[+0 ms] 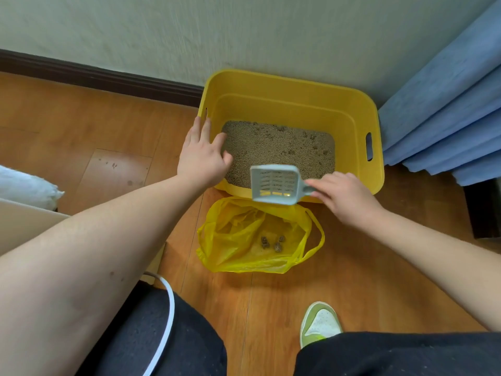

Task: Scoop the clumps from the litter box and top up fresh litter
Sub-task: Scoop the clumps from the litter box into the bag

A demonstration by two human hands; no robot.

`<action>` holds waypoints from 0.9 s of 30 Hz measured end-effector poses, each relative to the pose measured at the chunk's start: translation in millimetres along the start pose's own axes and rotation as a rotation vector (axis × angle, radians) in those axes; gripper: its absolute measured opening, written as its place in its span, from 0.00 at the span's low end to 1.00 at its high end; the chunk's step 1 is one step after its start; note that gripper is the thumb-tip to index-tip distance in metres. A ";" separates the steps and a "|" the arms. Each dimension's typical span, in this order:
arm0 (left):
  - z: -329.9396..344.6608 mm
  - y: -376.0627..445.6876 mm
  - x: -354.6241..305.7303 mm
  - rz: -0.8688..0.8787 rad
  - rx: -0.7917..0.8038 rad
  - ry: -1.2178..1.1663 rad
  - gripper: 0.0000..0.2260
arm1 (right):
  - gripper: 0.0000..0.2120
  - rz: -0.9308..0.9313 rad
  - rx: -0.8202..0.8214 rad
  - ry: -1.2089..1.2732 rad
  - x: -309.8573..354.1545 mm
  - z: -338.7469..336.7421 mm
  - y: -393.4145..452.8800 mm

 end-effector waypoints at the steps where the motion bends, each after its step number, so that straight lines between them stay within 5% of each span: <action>1: 0.0 -0.1 -0.3 0.003 0.005 0.008 0.24 | 0.17 0.078 0.013 0.051 -13.4 -4.2 3.4; 5: 3.6 -0.1 -3.0 0.045 0.040 0.062 0.25 | 0.19 0.299 0.041 0.095 -63.0 -20.1 10.7; 9: 6.5 -0.9 -4.0 0.077 0.058 0.099 0.25 | 0.17 0.419 0.180 -0.189 -111.5 -18.3 17.3; 18: 3.3 -1.8 -14.2 0.194 0.006 0.123 0.26 | 0.12 0.342 0.479 -0.733 -122.4 12.6 35.8; 27: 7.5 -0.5 -12.3 0.194 0.007 0.139 0.25 | 0.13 0.462 0.711 -0.534 -150.4 35.7 47.7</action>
Point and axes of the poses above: each hand's wrist, its own y-axis towards the middle knuckle, its own z-axis out of the palm, x = y × z, the point moved 9 cm from there along y, towards the middle knuckle, and after that the axes turned 3 degrees about -x, right-handed, at the moved point
